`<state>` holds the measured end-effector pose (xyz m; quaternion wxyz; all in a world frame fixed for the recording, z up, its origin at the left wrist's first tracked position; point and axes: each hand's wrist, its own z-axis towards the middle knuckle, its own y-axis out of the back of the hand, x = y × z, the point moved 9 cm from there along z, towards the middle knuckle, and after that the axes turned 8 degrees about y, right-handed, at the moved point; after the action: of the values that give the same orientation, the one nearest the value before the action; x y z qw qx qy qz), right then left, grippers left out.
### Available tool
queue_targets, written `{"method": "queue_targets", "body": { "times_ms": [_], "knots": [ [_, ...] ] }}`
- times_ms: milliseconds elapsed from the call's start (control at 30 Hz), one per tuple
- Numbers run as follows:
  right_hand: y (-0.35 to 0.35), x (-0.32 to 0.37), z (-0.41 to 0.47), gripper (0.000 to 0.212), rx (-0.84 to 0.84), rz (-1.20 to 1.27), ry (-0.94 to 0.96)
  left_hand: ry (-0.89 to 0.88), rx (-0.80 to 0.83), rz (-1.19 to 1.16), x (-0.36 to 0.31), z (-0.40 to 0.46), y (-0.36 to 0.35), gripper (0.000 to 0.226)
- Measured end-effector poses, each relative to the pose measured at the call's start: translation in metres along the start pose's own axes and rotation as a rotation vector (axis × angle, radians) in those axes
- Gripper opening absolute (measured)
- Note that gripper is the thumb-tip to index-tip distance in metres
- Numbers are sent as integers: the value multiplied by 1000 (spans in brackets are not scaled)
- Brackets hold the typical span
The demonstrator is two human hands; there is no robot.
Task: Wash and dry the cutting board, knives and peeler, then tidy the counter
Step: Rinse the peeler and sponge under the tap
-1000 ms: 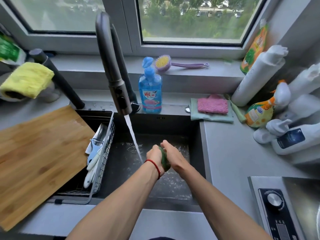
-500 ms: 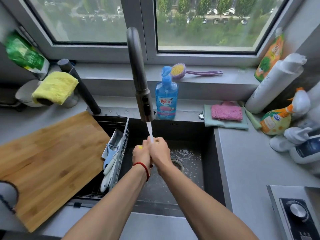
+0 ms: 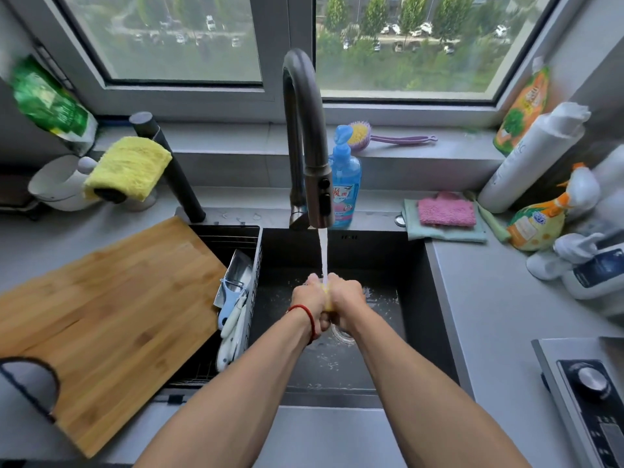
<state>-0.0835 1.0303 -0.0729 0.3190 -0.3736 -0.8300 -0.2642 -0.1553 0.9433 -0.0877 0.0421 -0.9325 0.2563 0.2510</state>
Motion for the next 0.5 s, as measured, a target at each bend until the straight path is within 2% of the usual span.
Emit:
{"method": "queue_targets", "body": {
  "times_ms": [100, 167, 267, 333, 400, 500],
  "knots": [
    [8, -13, -1, 33, 92, 108, -123, 105, 167, -3, 10, -1, 2, 50],
    [11, -14, 0, 35, 97, 121, -111, 118, 187, 8, 10, 4, 8, 49],
    [2, 9, -2, 39, -11, -259, 220, 41, 20, 121, 3, 12, 20, 49],
    [-13, 21, -15, 49, -66, -319, 357, 9, -54, 113, 1, 13, 21, 53],
    [-12, 24, -19, 51, -134, -271, 346, 14, -65, 71, 3, 12, 19, 52],
    [-6, 21, -5, 38, -153, -231, 278, -13, -20, 106, -1, 11, 12, 36]
  ]
}}
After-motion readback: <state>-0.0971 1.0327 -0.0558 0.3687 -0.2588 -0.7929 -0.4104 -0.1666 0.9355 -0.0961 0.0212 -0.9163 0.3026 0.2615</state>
